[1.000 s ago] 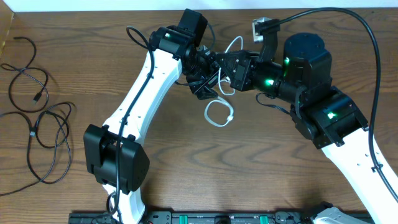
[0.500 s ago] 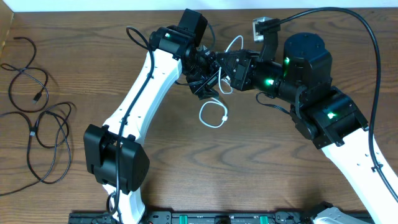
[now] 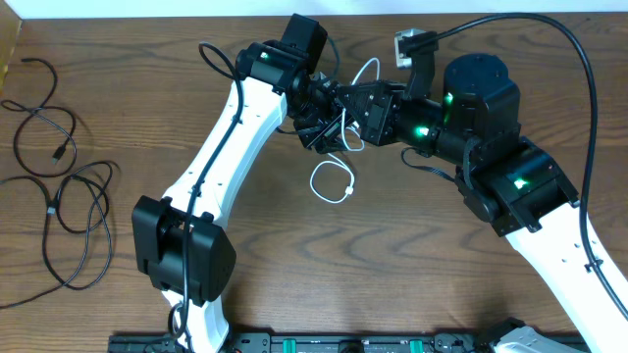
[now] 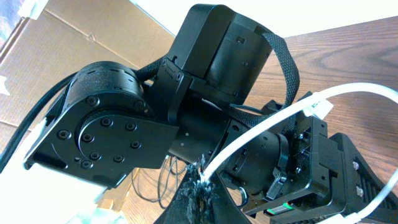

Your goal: Untangle cables

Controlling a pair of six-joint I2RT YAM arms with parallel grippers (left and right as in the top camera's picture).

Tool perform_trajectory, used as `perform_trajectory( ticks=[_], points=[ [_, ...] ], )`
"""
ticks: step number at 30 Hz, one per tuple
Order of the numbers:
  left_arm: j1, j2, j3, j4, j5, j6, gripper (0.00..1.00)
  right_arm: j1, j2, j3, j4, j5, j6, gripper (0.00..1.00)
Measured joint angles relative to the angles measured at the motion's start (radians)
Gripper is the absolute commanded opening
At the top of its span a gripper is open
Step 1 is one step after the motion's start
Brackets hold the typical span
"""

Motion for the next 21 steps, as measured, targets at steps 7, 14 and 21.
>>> perform_trajectory(
  ticks=[7, 14, 21],
  points=[
    [0.000, 0.000, 0.000, 0.000, 0.000, 0.000, 0.42, 0.000, 0.000, 0.000, 0.000, 0.000, 0.000, 0.01],
    [0.000, 0.000, 0.000, 0.000, 0.000, 0.001, 0.37, 0.000, 0.000, 0.000, 0.000, 0.000, 0.000, 0.01],
    [0.000, 0.000, 0.000, 0.000, 0.000, 0.000, 0.31, 0.000, 0.000, 0.000, -0.001, 0.000, 0.000, 0.01]
  ],
)
